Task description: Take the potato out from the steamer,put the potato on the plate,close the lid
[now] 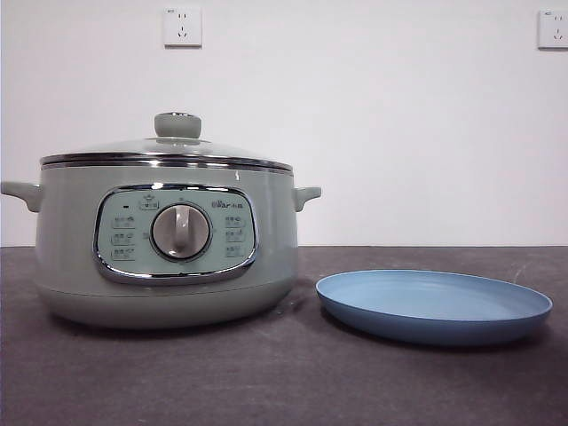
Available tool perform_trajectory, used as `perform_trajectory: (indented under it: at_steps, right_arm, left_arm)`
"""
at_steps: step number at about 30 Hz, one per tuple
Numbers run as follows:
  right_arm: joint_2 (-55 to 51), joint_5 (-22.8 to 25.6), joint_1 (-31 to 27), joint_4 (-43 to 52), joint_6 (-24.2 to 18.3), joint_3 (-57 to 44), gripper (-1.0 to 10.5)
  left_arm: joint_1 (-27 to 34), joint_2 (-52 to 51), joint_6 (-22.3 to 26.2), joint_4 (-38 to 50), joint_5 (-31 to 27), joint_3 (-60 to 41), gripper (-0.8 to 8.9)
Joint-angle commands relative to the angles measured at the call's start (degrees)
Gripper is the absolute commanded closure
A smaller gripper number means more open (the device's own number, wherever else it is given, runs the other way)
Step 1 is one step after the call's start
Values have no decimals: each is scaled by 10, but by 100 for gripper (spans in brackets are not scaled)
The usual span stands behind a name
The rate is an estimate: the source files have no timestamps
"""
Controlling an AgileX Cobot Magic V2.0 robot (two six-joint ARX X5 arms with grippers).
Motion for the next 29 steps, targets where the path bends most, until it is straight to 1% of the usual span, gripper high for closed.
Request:
perform_trajectory:
  at_steps: [1, 3, 10, 14, 16, 18, 20, 22, 24, 27, 29]
  right_arm:
    - [0, -1, 1, -7, 0, -6, 948]
    - [0, -1, 1, -7, 0, -6, 948]
    - [0, -1, 1, -3, 1, -6, 948]
    - [0, -1, 1, 4, 26, -6, 948]
    - [0, -1, 1, 9, 30, -6, 948]
    - [0, -1, 1, 10, 35, -6, 948]
    - [0, -1, 1, 11, 65, -6, 949]
    - [0, -1, 1, 15, 117, 1, 952]
    - [0, -1, 1, 24, 155, 17, 957]
    - [3, 4, 1, 29, 191, 52, 958]
    - [17, 11, 1, 29, 198, 83, 958]
  left_arm:
    - [2, -1, 0, 2, -8, -8, 814]
    - [2, -1, -2, 1, -20, -8, 814]
    - [2, -1, -2, 2, -19, -8, 814]
    - [2, -1, -4, 13, -17, -8, 814]
    - [2, -1, -4, 27, -16, -8, 814]
    - [2, -1, -18, 28, -2, -7, 815]
    - [2, -1, -46, 29, 17, -5, 817]
    - [2, -1, -78, 29, 42, 2, 819]
    - [2, -1, -99, 28, 59, 18, 819]
    - [2, 1, -108, 18, 61, 55, 819]
    - [2, 8, -109, -1, 60, 90, 819]
